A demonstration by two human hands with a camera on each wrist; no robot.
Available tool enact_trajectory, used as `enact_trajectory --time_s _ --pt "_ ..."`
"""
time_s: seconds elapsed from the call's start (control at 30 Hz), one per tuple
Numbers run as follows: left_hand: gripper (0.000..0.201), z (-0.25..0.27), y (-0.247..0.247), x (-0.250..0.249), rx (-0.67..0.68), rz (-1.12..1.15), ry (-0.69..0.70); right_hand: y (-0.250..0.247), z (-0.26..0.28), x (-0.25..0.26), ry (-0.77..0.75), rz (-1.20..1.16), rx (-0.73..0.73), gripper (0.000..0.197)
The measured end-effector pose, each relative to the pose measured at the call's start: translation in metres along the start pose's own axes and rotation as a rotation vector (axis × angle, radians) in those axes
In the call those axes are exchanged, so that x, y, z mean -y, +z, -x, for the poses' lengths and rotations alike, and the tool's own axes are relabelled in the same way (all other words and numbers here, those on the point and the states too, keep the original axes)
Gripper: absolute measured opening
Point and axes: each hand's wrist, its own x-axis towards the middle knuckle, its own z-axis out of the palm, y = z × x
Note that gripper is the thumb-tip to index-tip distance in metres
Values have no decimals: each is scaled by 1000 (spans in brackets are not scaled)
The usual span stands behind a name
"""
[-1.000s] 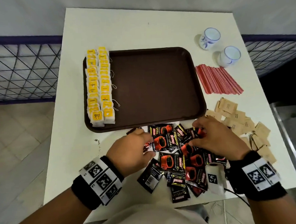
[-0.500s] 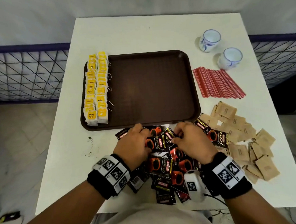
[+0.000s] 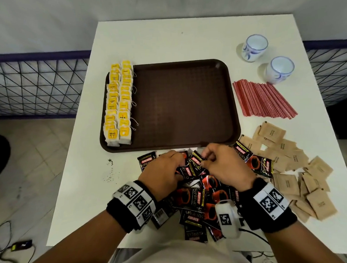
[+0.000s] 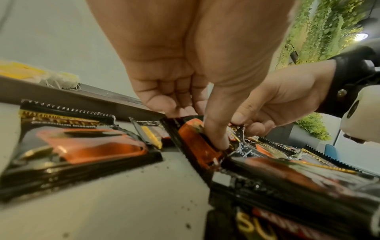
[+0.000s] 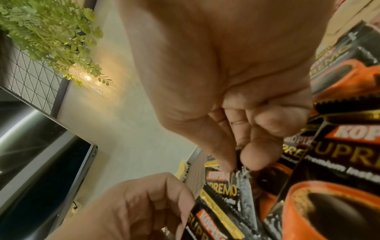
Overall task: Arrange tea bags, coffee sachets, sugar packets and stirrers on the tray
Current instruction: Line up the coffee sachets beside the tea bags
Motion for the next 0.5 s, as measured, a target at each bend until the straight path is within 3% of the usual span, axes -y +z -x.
enact_trajectory --time_s 0.13,0.33,0.5 --pt "21 1 3 2 -50 52 93 -1 3 3 -16 -34 3 7" --pt "4 -2 1 5 -150 197 205 -5 6 15 -16 -72 -25 17" --pt "9 4 -10 6 -227 277 345 -10 5 19 19 -115 -35 16"
